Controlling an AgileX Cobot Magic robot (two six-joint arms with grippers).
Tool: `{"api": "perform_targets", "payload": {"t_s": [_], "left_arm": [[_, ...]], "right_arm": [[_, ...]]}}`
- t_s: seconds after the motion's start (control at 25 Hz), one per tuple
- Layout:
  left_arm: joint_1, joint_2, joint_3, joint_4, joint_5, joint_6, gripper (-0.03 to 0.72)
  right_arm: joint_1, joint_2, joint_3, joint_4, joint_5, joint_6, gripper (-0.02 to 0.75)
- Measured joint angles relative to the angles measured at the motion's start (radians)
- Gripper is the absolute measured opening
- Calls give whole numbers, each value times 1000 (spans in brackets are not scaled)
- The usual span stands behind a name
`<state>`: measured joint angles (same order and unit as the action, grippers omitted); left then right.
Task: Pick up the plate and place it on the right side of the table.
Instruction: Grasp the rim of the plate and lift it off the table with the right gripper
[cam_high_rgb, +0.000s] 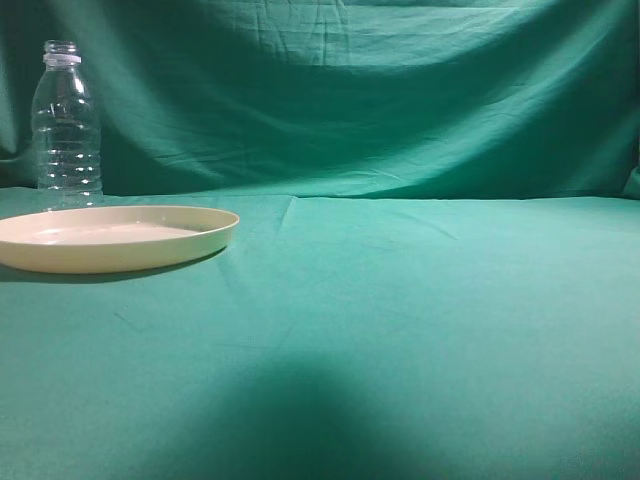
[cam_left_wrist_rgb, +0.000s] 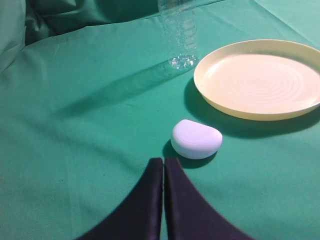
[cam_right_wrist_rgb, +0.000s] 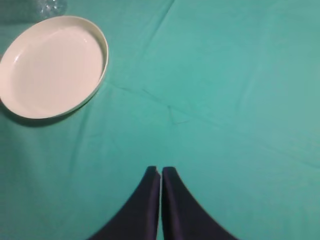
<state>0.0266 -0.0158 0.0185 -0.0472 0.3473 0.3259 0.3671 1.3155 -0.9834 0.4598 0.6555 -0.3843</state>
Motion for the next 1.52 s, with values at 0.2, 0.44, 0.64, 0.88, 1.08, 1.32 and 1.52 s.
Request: {"api": "perform_targets", "payload": {"t_s": [0.2,0.44,0.64,0.88,1.08,1.32,1.52], "left_arm": [[0,0,0,0,0,0,0],[0,0,0,0,0,0,0],[0,0,0,0,0,0,0],[0,0,0,0,0,0,0],[0,0,0,0,0,0,0],[0,0,0,0,0,0,0],[0,0,0,0,0,0,0]], "right_arm": [[82,229,-225,-77,81,99,0],[216,498,-540,-250,190,213,0],[281,717,-775,-312,245,273,0],[324,889,-920,-314,220,264,118],[324,930,-928,-343,189,262,410],[324,972,-928,-355,138,260,506],[324,1004,-928,-386,100,260,532]]}}
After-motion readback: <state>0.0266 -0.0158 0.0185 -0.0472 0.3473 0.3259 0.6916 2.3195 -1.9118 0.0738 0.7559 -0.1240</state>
